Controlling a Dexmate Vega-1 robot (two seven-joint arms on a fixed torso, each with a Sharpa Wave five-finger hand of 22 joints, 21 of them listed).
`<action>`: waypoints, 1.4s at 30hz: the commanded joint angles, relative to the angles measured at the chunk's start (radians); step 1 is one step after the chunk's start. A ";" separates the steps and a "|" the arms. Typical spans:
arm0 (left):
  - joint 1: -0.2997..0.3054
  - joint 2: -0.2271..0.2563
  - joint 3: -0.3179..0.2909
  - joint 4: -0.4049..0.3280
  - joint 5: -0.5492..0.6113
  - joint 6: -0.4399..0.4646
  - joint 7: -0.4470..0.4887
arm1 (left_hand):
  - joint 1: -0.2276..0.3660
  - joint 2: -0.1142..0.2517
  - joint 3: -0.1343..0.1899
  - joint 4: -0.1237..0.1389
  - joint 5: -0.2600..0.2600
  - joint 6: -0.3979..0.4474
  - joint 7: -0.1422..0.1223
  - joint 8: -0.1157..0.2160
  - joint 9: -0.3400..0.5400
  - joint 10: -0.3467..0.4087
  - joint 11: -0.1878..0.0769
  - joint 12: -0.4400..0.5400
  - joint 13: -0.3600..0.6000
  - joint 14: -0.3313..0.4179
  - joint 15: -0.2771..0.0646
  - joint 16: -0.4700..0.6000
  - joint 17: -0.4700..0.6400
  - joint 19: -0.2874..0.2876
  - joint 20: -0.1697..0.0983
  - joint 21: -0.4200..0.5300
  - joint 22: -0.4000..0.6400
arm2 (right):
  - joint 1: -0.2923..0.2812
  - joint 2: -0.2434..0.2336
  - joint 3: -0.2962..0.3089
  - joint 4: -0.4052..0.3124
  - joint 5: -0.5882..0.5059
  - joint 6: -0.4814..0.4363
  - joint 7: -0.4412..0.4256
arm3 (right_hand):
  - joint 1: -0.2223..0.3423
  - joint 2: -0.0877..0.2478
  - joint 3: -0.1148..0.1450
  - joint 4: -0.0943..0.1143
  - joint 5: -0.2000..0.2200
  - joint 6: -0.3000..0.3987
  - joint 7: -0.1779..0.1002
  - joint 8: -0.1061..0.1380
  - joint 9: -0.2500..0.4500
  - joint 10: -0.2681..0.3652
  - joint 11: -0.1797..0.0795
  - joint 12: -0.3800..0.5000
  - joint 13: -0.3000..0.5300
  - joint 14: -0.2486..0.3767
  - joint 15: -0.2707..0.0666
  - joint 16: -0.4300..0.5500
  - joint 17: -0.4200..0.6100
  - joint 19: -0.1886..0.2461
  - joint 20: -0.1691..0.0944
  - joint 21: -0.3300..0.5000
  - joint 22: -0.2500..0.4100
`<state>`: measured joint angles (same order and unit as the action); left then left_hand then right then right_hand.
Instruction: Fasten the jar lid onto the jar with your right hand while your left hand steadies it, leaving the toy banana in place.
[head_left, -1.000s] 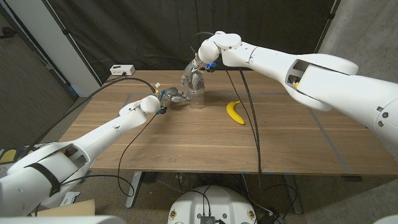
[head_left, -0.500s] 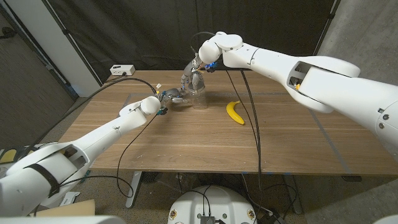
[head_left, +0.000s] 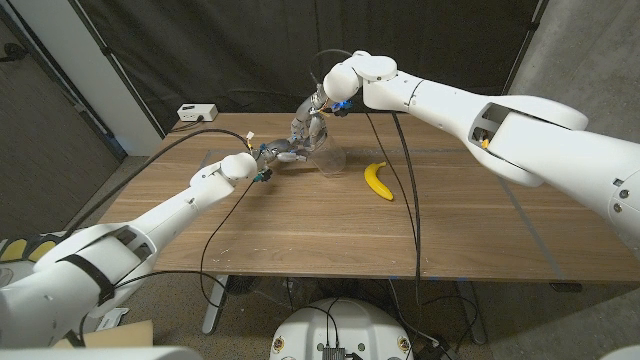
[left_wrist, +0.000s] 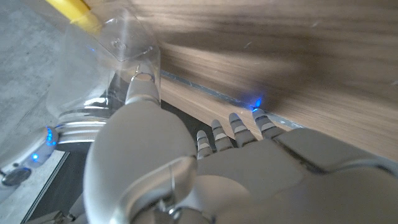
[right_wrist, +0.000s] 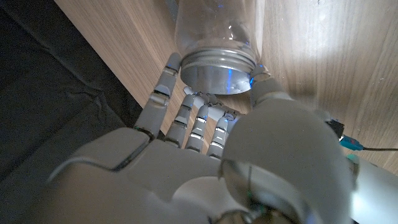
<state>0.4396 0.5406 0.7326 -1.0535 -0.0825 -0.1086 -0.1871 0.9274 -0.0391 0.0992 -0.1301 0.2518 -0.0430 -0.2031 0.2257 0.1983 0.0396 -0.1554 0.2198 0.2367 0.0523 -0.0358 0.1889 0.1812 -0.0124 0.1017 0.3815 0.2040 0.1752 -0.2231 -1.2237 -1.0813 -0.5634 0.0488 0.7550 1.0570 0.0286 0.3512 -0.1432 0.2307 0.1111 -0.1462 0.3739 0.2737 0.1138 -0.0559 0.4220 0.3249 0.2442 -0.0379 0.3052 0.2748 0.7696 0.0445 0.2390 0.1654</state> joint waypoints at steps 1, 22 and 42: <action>-0.116 -0.130 0.004 0.309 -0.117 -0.223 -0.206 | 0.003 -0.013 -0.017 0.000 0.009 -0.052 0.005 -0.025 0.001 -0.046 0.010 -0.011 -0.005 -0.031 -0.036 -0.007 -0.001 0.008 0.014 0.003 0.003 | -0.002 0.001 0.018 0.023 0.023 -0.015 0.004 | -0.003 0.008 -0.007 0.003 -0.001 0.005 -0.006 0.002 0.000 0.009 0.007 0.006 0.001 0.008 -0.036 0.003 0.003 0.001 0.019 -0.007 0.006; -0.211 -0.249 -0.010 0.573 -0.231 -0.346 -0.450 | 0.021 0.015 -0.033 0.017 0.020 0.037 0.019 0.006 -0.003 0.059 0.000 0.038 -0.022 0.062 -0.066 0.023 -0.005 0.063 0.015 0.009 -0.001 | -0.023 -0.037 0.049 -0.008 0.040 -0.013 -0.062 | -0.012 0.029 -0.014 0.010 -0.003 0.047 0.053 0.011 -0.007 0.062 0.003 0.027 -0.008 0.053 -0.051 0.007 0.007 0.022 0.004 -0.017 0.006; -0.172 -0.377 -0.227 0.702 -0.491 -0.283 -0.596 | 0.021 -0.022 -0.098 0.023 0.060 -0.131 0.054 -0.047 -0.001 -0.072 0.053 -0.019 -0.024 -0.009 0.014 -0.005 -0.001 0.037 0.052 -0.017 0.002 | -0.055 -0.076 0.077 -0.117 0.034 -0.091 -0.053 | -0.057 0.025 -0.029 0.027 -0.008 0.014 0.086 -0.012 -0.013 0.023 0.012 0.011 -0.017 0.033 -0.029 -0.024 0.005 -0.009 0.094 -0.042 0.006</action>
<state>0.2352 0.2242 0.6148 -0.3978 -0.4587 -0.4164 -0.7494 0.9432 -0.0554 0.0082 -0.1048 0.3047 -0.1672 -0.1449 0.1773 0.1935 -0.0274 -0.0964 0.1994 0.2090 0.0372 -0.0286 0.1803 0.1795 0.0327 0.1511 0.3657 0.2044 0.1370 -0.2809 -1.1595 -1.1445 -0.5257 -0.0004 0.6946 1.0192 0.0563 0.3268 -0.1239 0.2233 0.1284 -0.0710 0.3690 0.2598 0.1522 -0.0446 0.4396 0.3098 0.2876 -0.0404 0.2892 0.2785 0.7681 0.0969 0.2040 0.1659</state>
